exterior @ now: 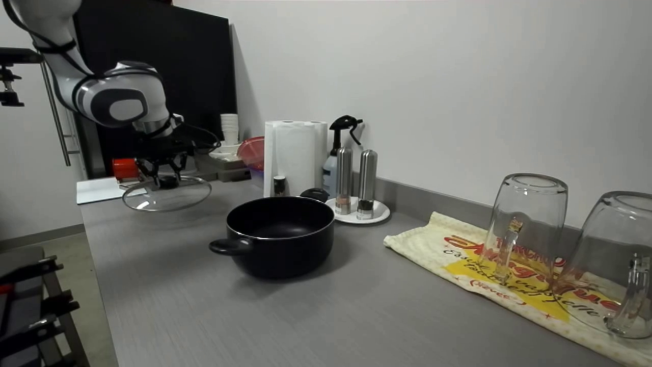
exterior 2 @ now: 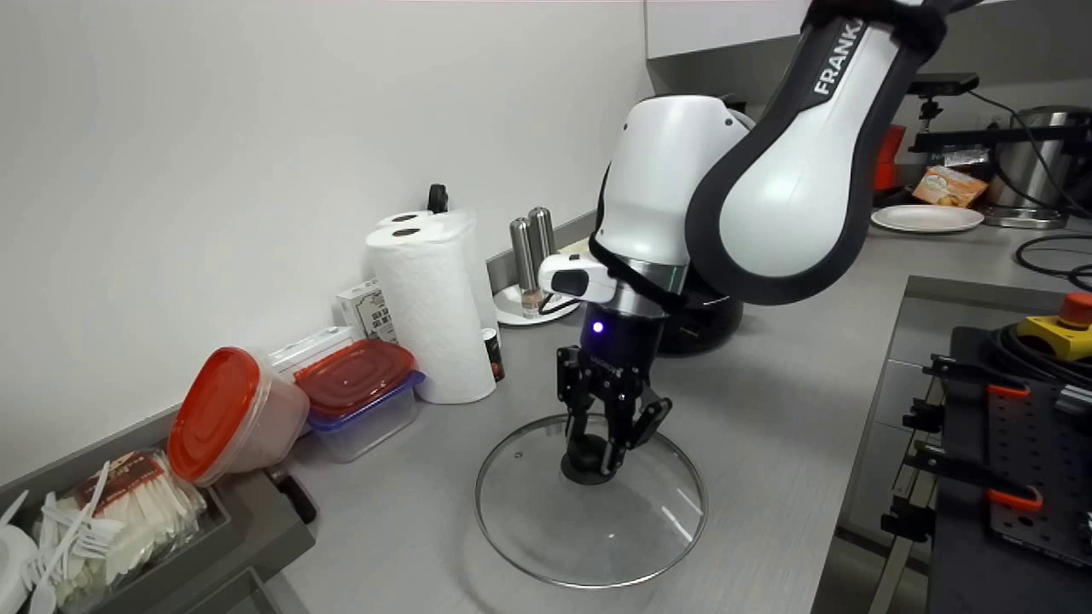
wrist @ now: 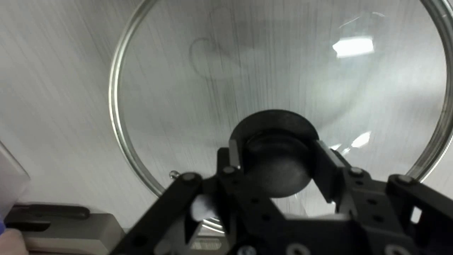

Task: Pick up the lid from the pot and put it on the counter

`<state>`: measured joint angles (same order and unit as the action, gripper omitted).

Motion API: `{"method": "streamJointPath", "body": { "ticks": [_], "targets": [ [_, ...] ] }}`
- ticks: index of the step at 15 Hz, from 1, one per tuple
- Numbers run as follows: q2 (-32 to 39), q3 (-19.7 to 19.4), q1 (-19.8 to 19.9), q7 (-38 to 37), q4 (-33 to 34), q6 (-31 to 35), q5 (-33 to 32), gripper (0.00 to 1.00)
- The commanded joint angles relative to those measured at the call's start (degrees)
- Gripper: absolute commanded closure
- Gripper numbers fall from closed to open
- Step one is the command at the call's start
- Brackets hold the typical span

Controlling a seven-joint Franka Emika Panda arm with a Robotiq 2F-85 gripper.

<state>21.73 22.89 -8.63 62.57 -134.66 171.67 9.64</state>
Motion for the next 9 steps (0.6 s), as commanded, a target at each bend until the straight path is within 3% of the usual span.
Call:
{"method": "streamJointPath", "body": {
  "ticks": [1, 9],
  "targets": [
    [3.5, -3.2, -0.1, -3.4, 2.1, 2.7, -9.5, 0.75],
    [6.7, -9.6, -2.1, -11.0, 5.3, 1.8, -21.6, 0.75]
  ]
}}
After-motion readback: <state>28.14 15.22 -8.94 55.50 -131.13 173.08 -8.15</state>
